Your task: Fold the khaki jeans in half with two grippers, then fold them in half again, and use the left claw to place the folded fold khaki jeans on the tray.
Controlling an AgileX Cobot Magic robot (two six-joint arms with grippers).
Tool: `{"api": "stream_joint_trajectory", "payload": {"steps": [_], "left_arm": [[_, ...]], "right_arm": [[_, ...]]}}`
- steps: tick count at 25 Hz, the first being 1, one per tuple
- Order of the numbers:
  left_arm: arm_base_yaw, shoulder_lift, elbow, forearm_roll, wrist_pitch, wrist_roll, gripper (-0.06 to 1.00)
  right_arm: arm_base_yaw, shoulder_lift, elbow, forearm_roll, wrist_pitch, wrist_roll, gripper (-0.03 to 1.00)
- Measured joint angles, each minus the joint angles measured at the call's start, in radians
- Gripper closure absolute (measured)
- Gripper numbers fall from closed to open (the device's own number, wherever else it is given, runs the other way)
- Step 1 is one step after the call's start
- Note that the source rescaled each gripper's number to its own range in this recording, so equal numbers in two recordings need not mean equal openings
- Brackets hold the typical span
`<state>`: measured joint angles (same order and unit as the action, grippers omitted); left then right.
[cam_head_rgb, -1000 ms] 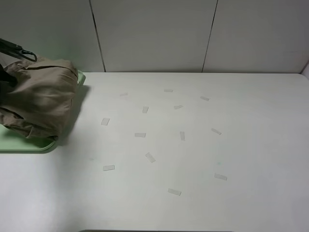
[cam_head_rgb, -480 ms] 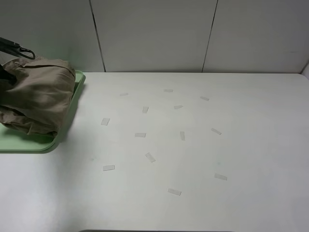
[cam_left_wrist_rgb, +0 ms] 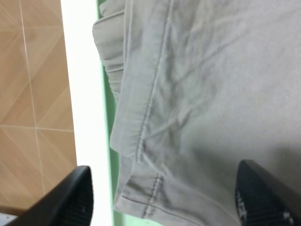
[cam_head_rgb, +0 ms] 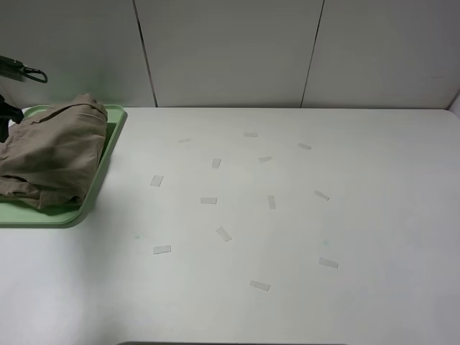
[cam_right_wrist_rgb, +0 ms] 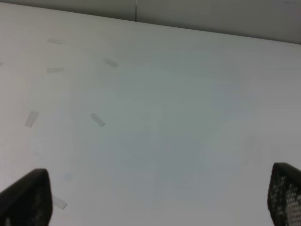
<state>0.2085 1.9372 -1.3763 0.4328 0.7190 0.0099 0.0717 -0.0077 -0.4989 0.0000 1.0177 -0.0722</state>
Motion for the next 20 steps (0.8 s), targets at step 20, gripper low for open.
{"api": "stream_joint_trajectory", "payload": {"steps": [20], "left_arm": [[-0.037, -0.337, 0.000, -0.056, -0.103, 0.068, 0.26]], "right_arm": [[0.000, 0.000, 0.000, 0.000, -0.001, 0.000, -0.03]]}}
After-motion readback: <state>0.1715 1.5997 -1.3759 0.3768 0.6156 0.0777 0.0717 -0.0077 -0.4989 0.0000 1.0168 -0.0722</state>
